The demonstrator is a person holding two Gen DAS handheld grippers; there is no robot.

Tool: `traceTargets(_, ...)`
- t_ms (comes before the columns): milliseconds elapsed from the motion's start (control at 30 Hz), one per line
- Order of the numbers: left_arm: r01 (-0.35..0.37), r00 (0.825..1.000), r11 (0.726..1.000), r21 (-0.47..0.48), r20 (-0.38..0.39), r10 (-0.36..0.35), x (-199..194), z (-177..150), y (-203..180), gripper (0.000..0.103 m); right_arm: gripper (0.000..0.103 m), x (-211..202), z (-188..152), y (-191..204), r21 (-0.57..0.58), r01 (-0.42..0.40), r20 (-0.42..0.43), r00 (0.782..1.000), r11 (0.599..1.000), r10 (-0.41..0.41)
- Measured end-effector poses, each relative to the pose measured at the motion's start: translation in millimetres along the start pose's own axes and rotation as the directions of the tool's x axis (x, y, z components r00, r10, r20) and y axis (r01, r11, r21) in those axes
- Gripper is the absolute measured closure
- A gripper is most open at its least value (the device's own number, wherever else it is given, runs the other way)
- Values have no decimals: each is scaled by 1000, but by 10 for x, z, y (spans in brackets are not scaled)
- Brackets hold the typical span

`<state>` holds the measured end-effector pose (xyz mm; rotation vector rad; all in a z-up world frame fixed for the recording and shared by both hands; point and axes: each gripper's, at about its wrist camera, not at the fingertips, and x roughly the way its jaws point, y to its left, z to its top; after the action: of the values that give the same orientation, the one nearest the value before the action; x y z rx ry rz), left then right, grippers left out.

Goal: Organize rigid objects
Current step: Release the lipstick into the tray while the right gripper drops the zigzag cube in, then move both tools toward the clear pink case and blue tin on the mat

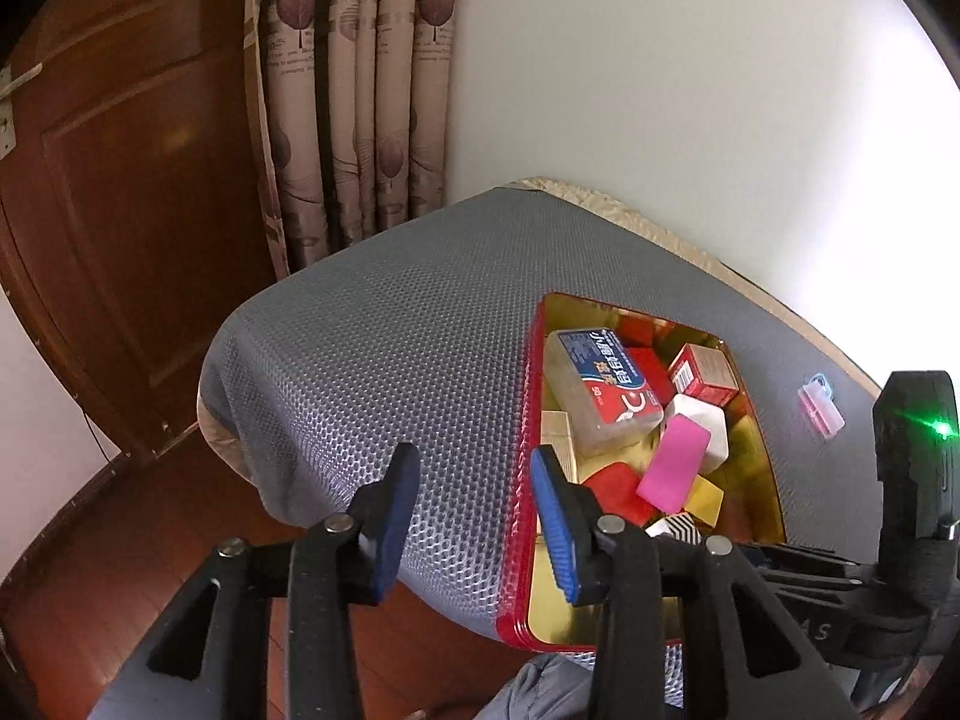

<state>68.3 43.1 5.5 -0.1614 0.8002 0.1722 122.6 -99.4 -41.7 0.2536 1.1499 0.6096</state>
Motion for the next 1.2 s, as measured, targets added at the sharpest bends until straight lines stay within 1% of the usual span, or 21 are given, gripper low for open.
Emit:
traceTargets(67,-5,1000,1000,7,5,5,0,-9,-14,64,72,23,19,37,-14,15,4,1000,1000,-14)
traceTargets(200,-18,1000,1000,7,-1,18,13,-18,-7,64,72,-138,5,0,10,-22,55,998,1000,21)
traceTargets(267,-11,1000,1000,-1,-7,11,25,-13,18,64,68,-387,-32,-92,18,-50,125,991,999,48)
traceTargets(333,4,1000,1000,-17,-16,-5,34,-13,43,64,64,-608,-74,-208,34,-46,186,982,998,39)
traceTargets(400,23,1000,999,-25,-19,-23,26,-9,55,64,54,-891,-178,-422,44,18,265,964,999,-29)
traceTargets(433,33,999,999,-27,-17,-33,14,-4,51,64,41,-1014,-248,-545,44,108,296,948,993,-117)
traceTargets(467,40,999,999,-26,-15,-41,3,0,40,64,34,-1087,-308,-642,49,199,312,928,979,-204)
traceTargets(500,56,998,998,-19,-18,-56,-14,2,14,64,34,-1155,-389,-775,60,298,325,897,953,-301)
traceTargets(567,80,996,997,-17,-30,-80,-43,6,-50,64,35,-1275,-589,-1150,92,473,319,820,876,-476)
traceTargets(633,141,988,990,-16,-58,-142,-70,13,-152,64,35,-1345,-721,-1500,118,588,285,752,800,-595)
traceTargets(667,172,982,985,-14,-73,-173,-78,14,-208,64,33,-1388,-813,-1721,137,642,261,711,754,-653)
traceTargets(733,239,963,971,1,-131,-237,-75,30,-406,62,29,-1476,-916,-2027,165,683,228,676,712,-701)
traceTargets(767,278,947,960,5,-167,-274,-64,49,-538,62,29,-1501,-967,-2187,175,682,219,676,710,-703)
traceTargets(800,314,933,949,4,-188,-308,-61,69,-666,62,29,-1535,-1019,-2347,199,689,202,667,697,-717)
traceTargets(867,378,903,926,8,-222,-367,-43,129,-954,61,26,-1594,-1101,-2578,242,679,188,668,693,-720)
traceTargets(900,398,891,917,8,-242,-384,-20,151,-1079,61,17,-1635,-1152,-2683,276,652,198,680,706,-706)
traceTargets(933,428,871,904,7,-270,-410,18,196,-1275,61,15,-1668,-1221,-2813,339,604,212,698,721,-684)
traceTargets(1000,487,834,873,7,-302,-463,111,288,-1671,61,15,-1703,-1215,-2850,346,593,220,702,727,-677)
traceTargets(1033,499,823,866,11,-318,-470,162,318,-1828,61,15,-1707,-1211,-2850,346,588,231,702,731,-674)
traceTargets(1100,536,783,844,15,-382,-491,377,385,-2267,61,15,-1680,-1212,-2842,327,594,235,702,735,-672)
traceTargets(1200,546,750,838,6,-451,-485,721,421,-2749,61,13,-1629,-1185,-2820,289,587,247,717,756,-652)
